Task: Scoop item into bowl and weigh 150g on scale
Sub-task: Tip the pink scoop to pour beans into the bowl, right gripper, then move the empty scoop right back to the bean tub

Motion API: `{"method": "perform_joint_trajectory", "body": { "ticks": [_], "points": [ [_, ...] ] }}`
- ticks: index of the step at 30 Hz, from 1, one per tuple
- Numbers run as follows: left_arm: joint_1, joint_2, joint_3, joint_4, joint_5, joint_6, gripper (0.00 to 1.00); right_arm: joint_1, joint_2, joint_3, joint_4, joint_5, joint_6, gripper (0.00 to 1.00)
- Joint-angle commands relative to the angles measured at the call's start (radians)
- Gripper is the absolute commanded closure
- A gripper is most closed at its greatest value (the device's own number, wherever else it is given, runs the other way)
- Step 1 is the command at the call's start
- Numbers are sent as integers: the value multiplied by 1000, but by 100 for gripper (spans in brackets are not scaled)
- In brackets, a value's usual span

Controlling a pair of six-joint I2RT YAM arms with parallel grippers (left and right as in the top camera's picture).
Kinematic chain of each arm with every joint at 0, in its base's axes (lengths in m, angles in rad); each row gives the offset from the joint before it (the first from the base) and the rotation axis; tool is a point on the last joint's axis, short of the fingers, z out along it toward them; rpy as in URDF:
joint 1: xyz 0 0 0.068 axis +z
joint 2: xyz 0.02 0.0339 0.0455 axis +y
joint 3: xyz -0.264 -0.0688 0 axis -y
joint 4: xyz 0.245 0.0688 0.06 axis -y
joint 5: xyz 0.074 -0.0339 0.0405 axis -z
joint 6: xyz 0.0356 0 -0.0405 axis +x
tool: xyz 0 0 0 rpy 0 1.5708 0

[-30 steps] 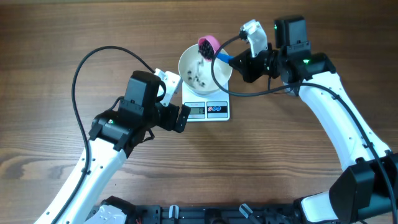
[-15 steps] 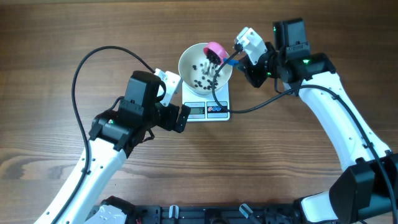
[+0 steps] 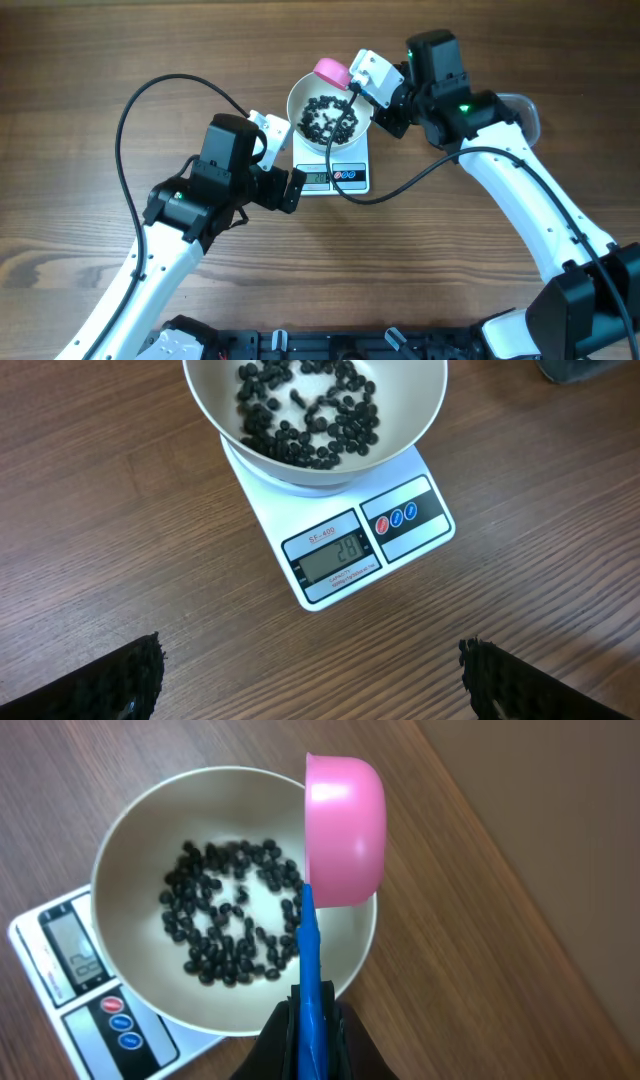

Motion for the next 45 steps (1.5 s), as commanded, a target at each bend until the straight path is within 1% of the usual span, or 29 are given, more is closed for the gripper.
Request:
{"method": "perform_joint_trajectory", "body": {
  "ticks": [1, 2, 4, 7, 9, 10, 13, 15, 17, 19, 20, 23, 24, 27, 31, 37, 39, 42, 45],
  "points": [
    [4, 0, -2, 3, -2, -6, 0, 21, -26, 23, 9, 80, -16, 96],
    [4, 0, -2, 2, -2, -6, 0, 25, -26, 23, 10, 75, 7, 96],
    [4, 0, -2, 3, -2, -6, 0, 27, -26, 23, 17, 37, 165, 96],
    [4, 0, -2, 3, -2, -6, 0, 14, -51, 23, 60, -1, 501, 96],
    [4, 0, -2, 3, -2, -6, 0, -18, -89, 23, 101, -2, 651, 96],
    [4, 0, -2, 3, -2, -6, 0, -52, -124, 23, 111, -14, 695, 96],
    [4, 0, -2, 2, -2, -6, 0, -163, -221, 23, 64, -24, 683, 96],
    [4, 0, -2, 3, -2, -6, 0, -251, -273, 23, 7, 7, 681, 96],
    [4, 0, -2, 3, -2, -6, 0, -392, -328, 23, -118, 85, 681, 96],
    [4, 0, -2, 3, -2, -6, 0, -464, -337, 23, -198, 103, 650, 96],
    [4, 0, -2, 3, -2, -6, 0, -516, -331, 19, -258, 103, 594, 96],
    [4, 0, -2, 3, -2, -6, 0, -579, -293, -13, -339, 105, 512, 96],
    [4, 0, -2, 3, -2, -6, 0, -586, -278, -21, -359, 119, 474, 96],
    [4, 0, -2, 3, -3, -6, 0, -586, -241, -23, -364, 160, 475, 96],
    [4, 0, -2, 3, -2, -6, 0, -586, -160, -23, -382, 166, 348, 96],
    [4, 0, -2, 3, -2, -6, 0, -586, -26, -23, -375, 192, 352, 96],
    [4, 0, -2, 3, -2, -6, 0, -586, -6, -23, -366, 214, 354, 95],
    [4, 0, -2, 3, -2, -6, 0, -586, -1, -23, -354, 332, 396, 96],
    [4, 0, -2, 3, -2, -6, 0, -586, -1, -23, -351, 344, 405, 96]
  ]
}}
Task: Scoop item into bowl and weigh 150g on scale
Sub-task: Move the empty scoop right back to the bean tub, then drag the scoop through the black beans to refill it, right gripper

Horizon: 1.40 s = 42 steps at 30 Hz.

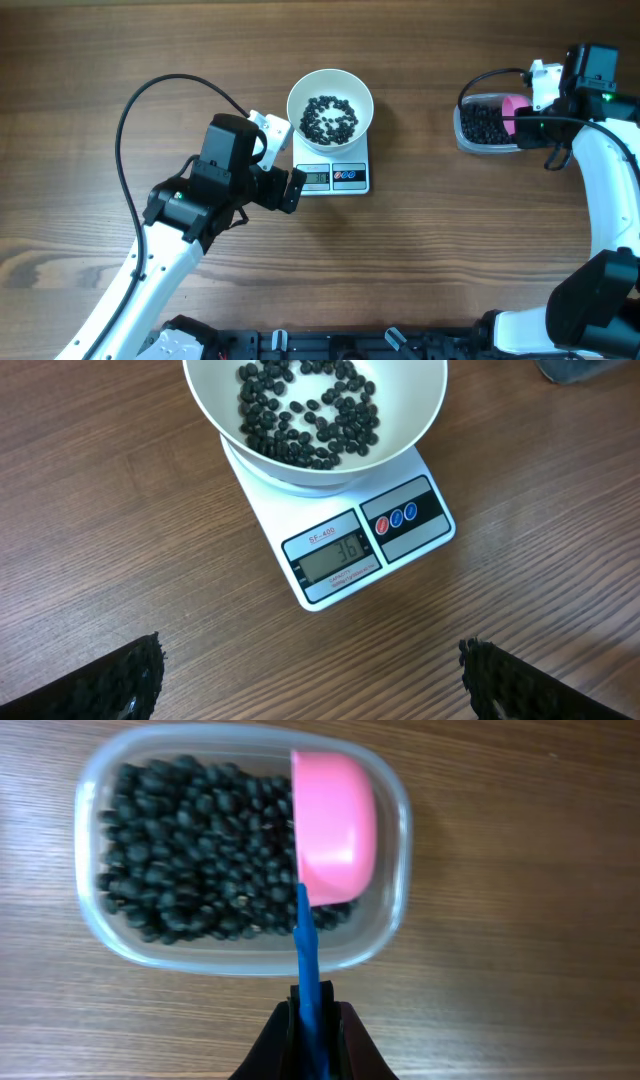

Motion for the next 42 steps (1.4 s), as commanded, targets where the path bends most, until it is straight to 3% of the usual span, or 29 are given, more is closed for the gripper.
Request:
{"method": "perform_joint_trajectory", "body": {
  "ticks": [1, 11, 19, 23, 36, 42],
  "points": [
    [4, 0, -2, 2, -2, -6, 0, -2, 13, -3, 10, 64, 24, 96],
    [4, 0, -2, 2, -2, -6, 0, 0, 13, -80, 7, -245, 21, 96],
    [4, 0, -2, 2, -2, -6, 0, -2, -7, -88, 6, -275, 55, 96],
    [4, 0, -2, 2, -2, -6, 0, -2, -25, -88, 10, -368, 35, 96],
    [4, 0, -2, 2, -2, -6, 0, -4, -25, -89, -52, -375, 19, 96],
    [4, 0, -2, 2, -2, -6, 0, -55, -21, -89, -64, -468, -35, 96]
  ]
}}
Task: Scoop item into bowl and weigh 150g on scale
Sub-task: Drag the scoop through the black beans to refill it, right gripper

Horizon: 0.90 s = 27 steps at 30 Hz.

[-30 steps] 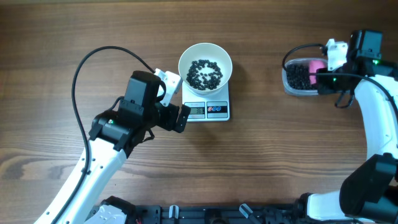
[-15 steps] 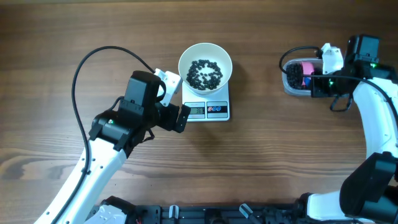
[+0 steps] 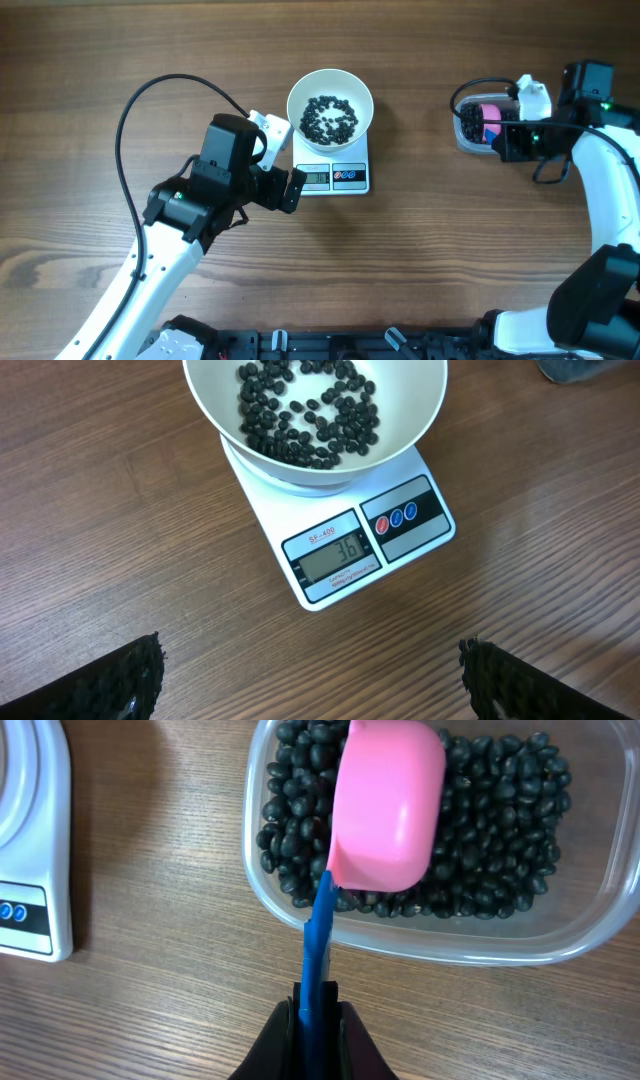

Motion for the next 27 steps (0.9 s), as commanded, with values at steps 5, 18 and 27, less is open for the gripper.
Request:
{"method": "perform_joint_trajectory", "body": {
  "ticks": [5, 18, 27],
  "points": [
    [4, 0, -2, 3, -2, -6, 0, -76, -17, -14, -18, -175, -32, 96],
    [4, 0, -2, 2, -2, -6, 0, -91, 22, -23, 7, -255, 7, 96],
    [4, 0, -2, 3, -2, -6, 0, -168, 42, -23, 8, -272, 43, 96]
  ]
}}
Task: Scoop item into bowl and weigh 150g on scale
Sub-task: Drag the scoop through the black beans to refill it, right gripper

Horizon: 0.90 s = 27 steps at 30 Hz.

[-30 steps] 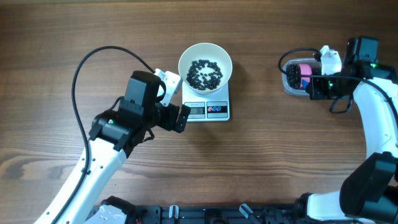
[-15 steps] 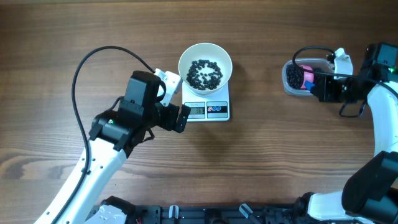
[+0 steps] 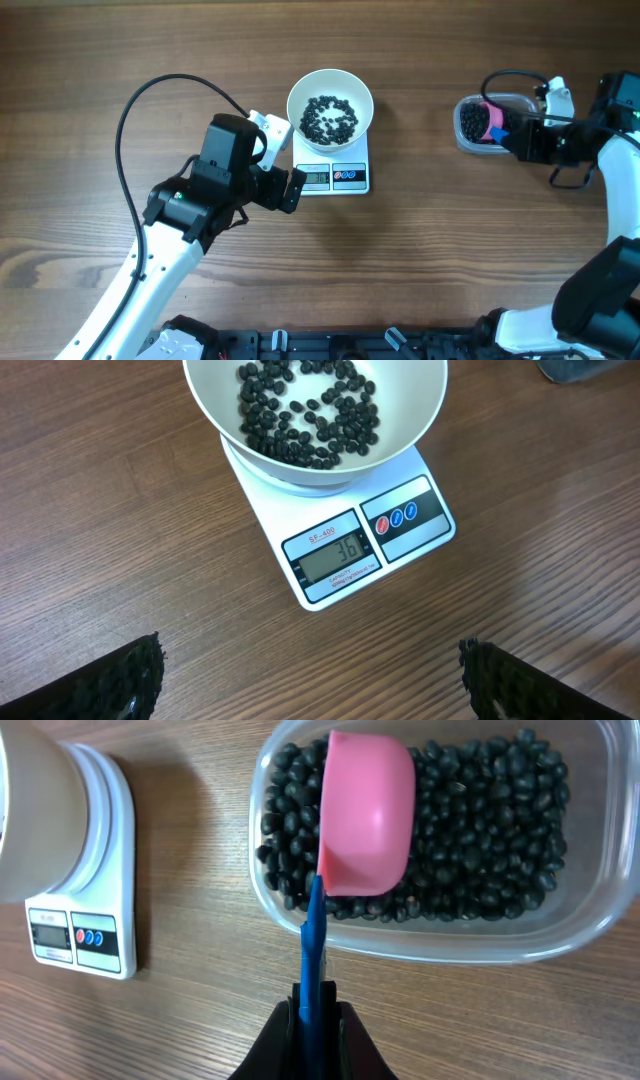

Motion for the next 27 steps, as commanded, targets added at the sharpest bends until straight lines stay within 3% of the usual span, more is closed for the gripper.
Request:
{"method": "perform_joint_trajectory", "body": {
  "ticks": [1, 8, 17, 27],
  "points": [
    [4, 0, -2, 3, -2, -6, 0, -36, 23, -15, 0, -66, 42, 96],
    [4, 0, -2, 3, -2, -6, 0, -99, 55, -15, -23, -246, 55, 96],
    [4, 0, -2, 3, -2, -6, 0, -195, 58, -15, -5, -348, 172, 96],
    [4, 0, -2, 3, -2, -6, 0, -296, 58, -15, -51, -446, 172, 96]
  ]
}}
